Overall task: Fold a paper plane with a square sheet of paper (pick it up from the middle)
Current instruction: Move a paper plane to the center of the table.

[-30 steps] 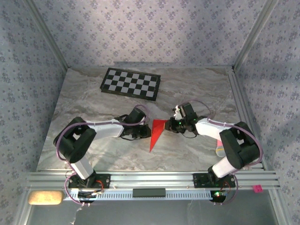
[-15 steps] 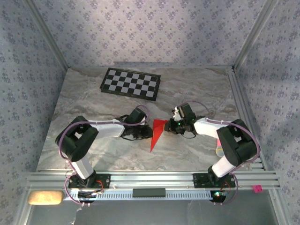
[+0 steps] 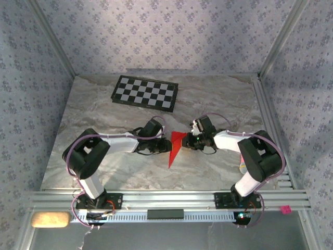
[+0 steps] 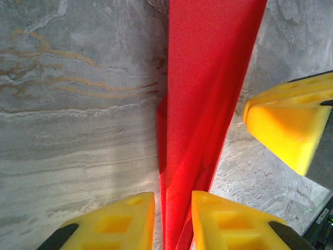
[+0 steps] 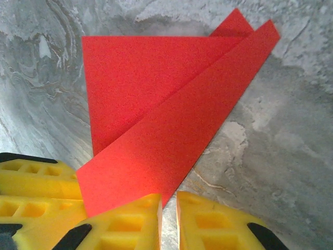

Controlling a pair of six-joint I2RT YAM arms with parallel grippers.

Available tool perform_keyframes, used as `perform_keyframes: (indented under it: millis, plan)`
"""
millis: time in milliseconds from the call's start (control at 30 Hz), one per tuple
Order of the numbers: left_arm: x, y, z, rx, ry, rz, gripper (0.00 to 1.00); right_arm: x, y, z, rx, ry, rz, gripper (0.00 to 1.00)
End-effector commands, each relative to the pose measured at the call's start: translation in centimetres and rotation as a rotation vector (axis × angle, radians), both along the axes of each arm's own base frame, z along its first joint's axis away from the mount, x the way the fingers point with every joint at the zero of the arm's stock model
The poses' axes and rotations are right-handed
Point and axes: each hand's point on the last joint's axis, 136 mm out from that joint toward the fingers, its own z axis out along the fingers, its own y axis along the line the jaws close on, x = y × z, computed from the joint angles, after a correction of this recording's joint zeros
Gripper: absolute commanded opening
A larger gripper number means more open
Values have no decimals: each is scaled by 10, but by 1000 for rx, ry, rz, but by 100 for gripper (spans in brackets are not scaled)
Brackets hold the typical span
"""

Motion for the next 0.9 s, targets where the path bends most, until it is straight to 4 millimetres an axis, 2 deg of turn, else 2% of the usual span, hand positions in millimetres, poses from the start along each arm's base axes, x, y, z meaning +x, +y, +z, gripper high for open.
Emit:
perform_keyframes:
  millis: [0, 867]
  plan:
    - [-5, -2, -7, -11, 27, -11, 27, 3, 6, 0, 9, 7, 5, 16]
    - [-8, -26, -5, -170, 86, -22, 29, -9, 13, -11, 42, 69, 31, 15]
